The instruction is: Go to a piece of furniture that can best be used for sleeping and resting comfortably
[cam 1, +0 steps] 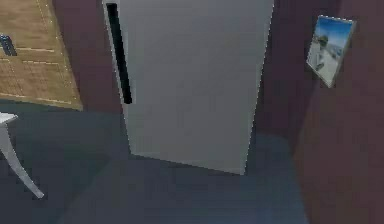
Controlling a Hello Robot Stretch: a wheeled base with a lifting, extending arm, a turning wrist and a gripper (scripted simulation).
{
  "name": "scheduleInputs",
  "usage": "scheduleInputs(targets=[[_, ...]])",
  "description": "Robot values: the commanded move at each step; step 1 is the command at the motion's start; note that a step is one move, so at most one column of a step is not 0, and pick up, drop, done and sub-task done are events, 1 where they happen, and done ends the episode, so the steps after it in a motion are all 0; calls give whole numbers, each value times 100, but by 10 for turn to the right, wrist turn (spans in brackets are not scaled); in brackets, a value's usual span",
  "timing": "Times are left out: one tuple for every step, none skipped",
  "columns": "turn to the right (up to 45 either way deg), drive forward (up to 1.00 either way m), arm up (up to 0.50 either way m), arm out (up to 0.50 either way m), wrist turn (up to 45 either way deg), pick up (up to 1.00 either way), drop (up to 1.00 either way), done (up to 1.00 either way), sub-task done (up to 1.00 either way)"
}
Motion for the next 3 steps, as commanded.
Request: scheduleInputs(targets=[[-450,0,0,0,0,0,0,0,0],[-300,0,0,0,0,0,0,0,0],[0,5,0,0,0,0,0,0,0]])
